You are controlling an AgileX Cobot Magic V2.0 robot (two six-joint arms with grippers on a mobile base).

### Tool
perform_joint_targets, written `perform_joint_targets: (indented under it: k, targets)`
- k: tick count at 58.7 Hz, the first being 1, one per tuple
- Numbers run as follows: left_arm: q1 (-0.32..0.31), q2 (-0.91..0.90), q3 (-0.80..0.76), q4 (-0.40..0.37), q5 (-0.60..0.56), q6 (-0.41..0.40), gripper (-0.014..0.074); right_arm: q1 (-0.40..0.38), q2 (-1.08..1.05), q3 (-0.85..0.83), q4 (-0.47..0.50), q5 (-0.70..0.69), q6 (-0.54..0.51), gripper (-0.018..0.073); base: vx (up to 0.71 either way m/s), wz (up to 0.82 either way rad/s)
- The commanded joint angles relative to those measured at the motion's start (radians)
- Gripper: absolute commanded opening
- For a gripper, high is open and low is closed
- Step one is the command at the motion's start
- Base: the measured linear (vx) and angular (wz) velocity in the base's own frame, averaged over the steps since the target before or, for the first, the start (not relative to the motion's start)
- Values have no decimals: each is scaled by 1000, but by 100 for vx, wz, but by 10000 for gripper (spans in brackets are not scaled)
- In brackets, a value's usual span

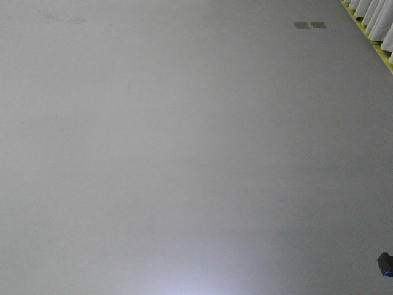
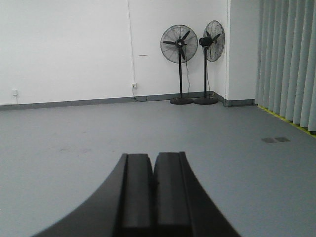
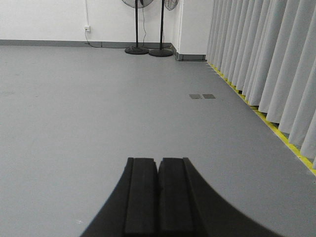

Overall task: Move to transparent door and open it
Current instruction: 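Drive the base forward across the grey floor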

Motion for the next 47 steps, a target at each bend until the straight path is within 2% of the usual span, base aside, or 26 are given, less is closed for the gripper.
perform_joint_targets:
  k: [1, 47]
  targets:
    - [-6, -4, 15, -3, -83, -4, -6, 0, -15, 4, -4, -81, -1, -6, 0, 0]
    - [-6, -4, 15, -3, -83, -4, -6, 0, -15, 4, -4, -78, -1, -6, 1, 0]
